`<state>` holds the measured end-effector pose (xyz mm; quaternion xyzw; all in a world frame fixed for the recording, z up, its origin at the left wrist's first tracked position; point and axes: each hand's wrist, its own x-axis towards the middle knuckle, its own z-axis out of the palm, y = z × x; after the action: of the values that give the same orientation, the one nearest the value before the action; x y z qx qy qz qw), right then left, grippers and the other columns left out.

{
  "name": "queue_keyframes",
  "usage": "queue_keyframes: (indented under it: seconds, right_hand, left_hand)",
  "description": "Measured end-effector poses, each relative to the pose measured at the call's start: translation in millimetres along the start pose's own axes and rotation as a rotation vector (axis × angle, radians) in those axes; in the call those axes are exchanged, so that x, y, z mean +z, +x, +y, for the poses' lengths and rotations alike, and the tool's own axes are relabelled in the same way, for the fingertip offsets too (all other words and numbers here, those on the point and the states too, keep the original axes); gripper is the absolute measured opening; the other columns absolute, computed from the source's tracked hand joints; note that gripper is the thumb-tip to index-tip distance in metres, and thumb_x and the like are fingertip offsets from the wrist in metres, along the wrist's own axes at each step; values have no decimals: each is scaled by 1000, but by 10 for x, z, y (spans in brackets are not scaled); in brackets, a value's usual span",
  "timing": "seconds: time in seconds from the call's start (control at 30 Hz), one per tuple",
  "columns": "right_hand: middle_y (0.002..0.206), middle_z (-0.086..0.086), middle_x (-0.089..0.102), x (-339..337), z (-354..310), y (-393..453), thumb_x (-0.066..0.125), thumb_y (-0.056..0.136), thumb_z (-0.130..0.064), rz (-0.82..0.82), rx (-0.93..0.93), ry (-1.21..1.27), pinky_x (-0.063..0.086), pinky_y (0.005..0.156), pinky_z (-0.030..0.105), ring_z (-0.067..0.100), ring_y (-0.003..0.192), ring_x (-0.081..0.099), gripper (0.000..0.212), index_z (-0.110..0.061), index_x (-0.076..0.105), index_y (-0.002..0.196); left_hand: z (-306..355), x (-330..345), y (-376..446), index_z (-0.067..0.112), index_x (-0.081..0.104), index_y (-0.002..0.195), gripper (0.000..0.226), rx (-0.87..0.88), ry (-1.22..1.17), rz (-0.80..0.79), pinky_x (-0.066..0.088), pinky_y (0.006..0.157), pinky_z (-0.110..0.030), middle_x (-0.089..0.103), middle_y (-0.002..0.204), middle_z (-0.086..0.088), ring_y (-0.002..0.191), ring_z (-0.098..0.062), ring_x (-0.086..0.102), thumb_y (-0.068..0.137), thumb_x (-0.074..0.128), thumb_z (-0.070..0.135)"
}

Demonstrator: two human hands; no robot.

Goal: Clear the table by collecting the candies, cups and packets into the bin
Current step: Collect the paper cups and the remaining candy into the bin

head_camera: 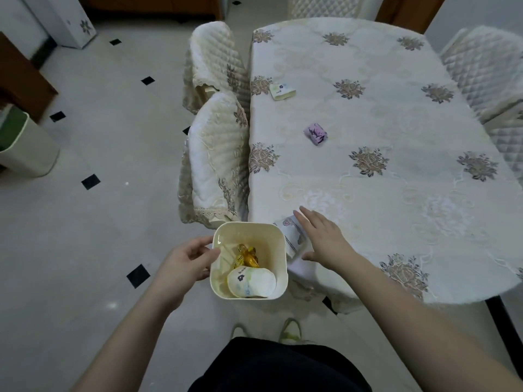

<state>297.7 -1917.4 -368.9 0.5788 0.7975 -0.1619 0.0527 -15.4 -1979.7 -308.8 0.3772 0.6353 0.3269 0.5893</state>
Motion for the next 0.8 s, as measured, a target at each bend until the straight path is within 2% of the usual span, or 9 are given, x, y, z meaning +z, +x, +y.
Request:
queue_keyframes:
  seconds: [0.07, 0.17, 0.3, 0.37, 0.47, 0.53, 0.8]
  right_hand:
    - [161, -6, 3, 24, -5, 99, 79, 71, -22, -15, -56, -61, 15, 116, 38, 21, 147, 8, 111, -27, 3, 151]
    - [161, -7, 2, 44, -9, 250, 68, 79, -10, -30, -141, -153, 12, 117, 40, 20, 147, 6, 99, -27, 2, 151]
    - [161, -5, 9, 75, -1, 401, 48, 89, -3, -48, -258, -256, 14, 116, 43, 22, 146, 10, 76, -25, 9, 151]
    - [157, -1, 21, 92, 4, 465, 52, 89, -8, -78, -283, -281, 18, 114, 42, 21, 144, 18, 72, -25, 16, 150]
    - [145, -1, 38, 97, 41, 526, 72, 73, -20, -128, -272, -257, 27, 108, 38, 23, 133, 36, 87, -26, 25, 146]
    - [141, -1, 41, 104, 84, 531, 77, 67, -27, -142, -231, -216, 31, 104, 38, 24, 126, 43, 92, -27, 27, 144]
    - [133, -2, 47, 152, 257, 242, 70, 66, -47, -21, -76, 54, 40, 92, 37, 23, 113, 49, 85, -28, 33, 140]
  left_hand:
    - [-36, 19, -55, 14, 70, 122, 28, -24, -40, 47, 59, 70, -31, 70, 106, -26, 79, -16, 73, 96, 63, 10]
    - [-76, 23, -127, 11, 70, 120, 25, -48, -62, 120, 58, 68, -32, 72, 94, -19, 67, -10, 71, 97, 61, 11]
    - [-111, -4, -202, 11, 69, 122, 27, -55, -74, 185, 57, 70, -34, 71, 97, -19, 74, -16, 70, 96, 62, 11]
    - [-122, -16, -241, 11, 69, 123, 27, -53, -68, 206, 57, 70, -34, 71, 100, -23, 75, -17, 69, 97, 62, 11]
    - [-136, -31, -288, 13, 69, 123, 28, -52, -69, 225, 58, 69, -32, 71, 105, -25, 77, -17, 70, 97, 61, 12]
    - [-142, -19, -304, 13, 69, 123, 28, -58, -74, 235, 58, 69, -32, 72, 105, -24, 78, -18, 70, 96, 62, 12]
    - [-85, 95, -303, 13, 70, 121, 26, -58, -98, 215, 58, 62, -24, 74, 87, -8, 70, -10, 71, 97, 61, 10]
